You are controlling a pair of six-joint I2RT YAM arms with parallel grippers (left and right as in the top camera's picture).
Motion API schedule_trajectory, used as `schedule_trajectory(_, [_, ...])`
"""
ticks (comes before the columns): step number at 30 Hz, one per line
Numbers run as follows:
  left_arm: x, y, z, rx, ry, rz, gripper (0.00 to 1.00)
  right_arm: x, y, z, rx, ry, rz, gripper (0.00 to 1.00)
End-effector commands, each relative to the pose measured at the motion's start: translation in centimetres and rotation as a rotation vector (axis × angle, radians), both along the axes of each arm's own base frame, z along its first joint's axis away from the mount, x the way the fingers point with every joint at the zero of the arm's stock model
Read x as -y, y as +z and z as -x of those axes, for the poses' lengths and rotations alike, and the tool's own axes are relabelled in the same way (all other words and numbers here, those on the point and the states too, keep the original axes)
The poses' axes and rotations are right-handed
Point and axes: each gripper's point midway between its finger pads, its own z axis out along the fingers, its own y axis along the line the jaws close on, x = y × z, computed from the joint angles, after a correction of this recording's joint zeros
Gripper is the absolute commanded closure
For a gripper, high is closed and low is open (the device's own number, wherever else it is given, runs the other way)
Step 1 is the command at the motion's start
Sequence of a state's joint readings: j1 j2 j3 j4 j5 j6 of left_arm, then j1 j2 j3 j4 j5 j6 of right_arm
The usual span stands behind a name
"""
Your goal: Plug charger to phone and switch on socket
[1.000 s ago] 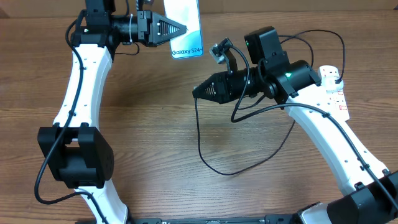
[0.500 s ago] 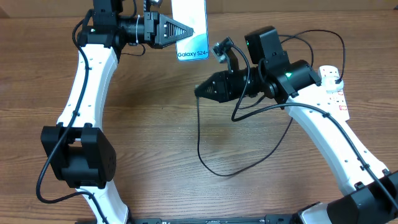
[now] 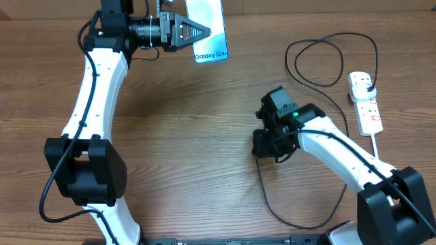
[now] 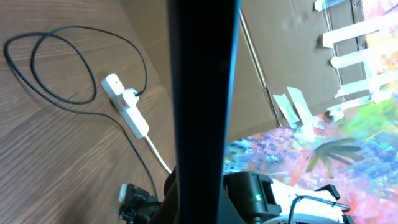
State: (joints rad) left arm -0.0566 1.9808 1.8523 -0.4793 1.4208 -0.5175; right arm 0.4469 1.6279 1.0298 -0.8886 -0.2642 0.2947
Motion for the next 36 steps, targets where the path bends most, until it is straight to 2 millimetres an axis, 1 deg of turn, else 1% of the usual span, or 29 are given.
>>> schedule_trajectory(1, [-0.3, 1.2, 0.2, 0.047, -0.001, 0.005, 0.96, 0.8, -0.6, -0.9, 0.042, -0.031, 0.057, 0.77])
schedule_trajectory(3, [-0.3, 1.1, 0.3, 0.031, -0.001, 0.005, 0.96, 0.9, -0.9, -0.8, 0.031, -0.030, 0.064, 0.67])
schedule_trajectory(4, [-0.3, 1.0, 0.3, 0.026, -0.001, 0.004, 0.96, 1.1, -1.1, -0.7, 0.031, -0.031, 0.075, 0.57])
schedule_trajectory(5, [-0.3, 1.0, 0.4, 0.023, -0.001, 0.004, 0.96, 1.3, -1.3, -0.7, 0.030, -0.032, 0.085, 0.53])
schedule_trajectory(9, [-0.3, 1.0, 0.3, 0.024, -0.001, 0.004, 0.96, 1.5, -1.8, -0.4, 0.023, -0.032, 0.089, 0.42])
schedule_trajectory(10, [-0.3, 1.0, 0.3, 0.024, -0.001, 0.004, 0.96, 1.5, -2.0, -0.1, 0.013, -0.031, 0.086, 0.41])
schedule_trajectory(12, [-0.3, 1.0, 0.3, 0.024, -0.001, 0.004, 0.96, 1.3, -2.2, 0.5, -0.004, -0.018, 0.072, 0.41])
schedule_trajectory(13, [-0.3, 1.0, 0.3, 0.024, 0.000, 0.004, 0.96, 0.6, -2.1, 1.0, -0.017, 0.032, 0.029, 0.41])
schedule_trajectory(15, [-0.3, 1.0, 0.3, 0.032, -0.001, 0.003, 0.96, 0.3, -2.1, 1.2, -0.018, 0.055, 0.017, 0.41])
schedule_trajectory(16, [-0.4, 1.0, 0.3, 0.031, 0.003, 0.001, 0.96, 0.3, -2.2, 1.2, -0.013, 0.059, 0.029, 0.43])
schedule_trajectory(18, [-0.3, 0.9, 0.3, 0.031, 0.004, -0.001, 0.96, 0.6, -2.6, 1.1, -0.001, 0.037, 0.083, 0.48])
schedule_trajectory(20, [-0.3, 0.9, 0.2, 0.031, 0.005, -0.001, 0.96, 0.7, -3.1, 1.2, 0.001, 0.024, 0.120, 0.48])
schedule_trajectory(24, [-0.3, 0.9, 0.2, 0.031, 0.006, -0.001, 0.96, 0.0, -4.5, 1.9, -0.008, 0.035, 0.189, 0.48])
schedule_trajectory(27, [-0.4, 0.9, 0.2, 0.030, 0.008, -0.003, 0.96, 0.2, -6.1, 2.3, 0.003, 0.026, 0.294, 0.49])
schedule_trajectory(29, [-0.4, 0.9, 0.2, 0.030, 0.009, -0.003, 0.96, -0.1, -7.1, 2.5, -0.002, 0.033, 0.315, 0.53])
schedule_trajectory(30, [-0.4, 0.9, 0.2, 0.031, 0.010, -0.004, 0.96, -0.2, -7.2, 2.5, -0.002, 0.037, 0.318, 0.54])
schedule_trajectory(33, [-0.4, 0.8, 0.0, 0.032, 0.020, -0.012, 0.96, -0.2, -7.0, 2.3, 0.002, 0.035, 0.319, 0.58])
schedule_trajectory(36, [-0.4, 0.7, -0.1, 0.032, 0.026, -0.016, 0.96, -0.6, -6.7, 1.7, 0.020, 0.028, 0.313, 0.66])
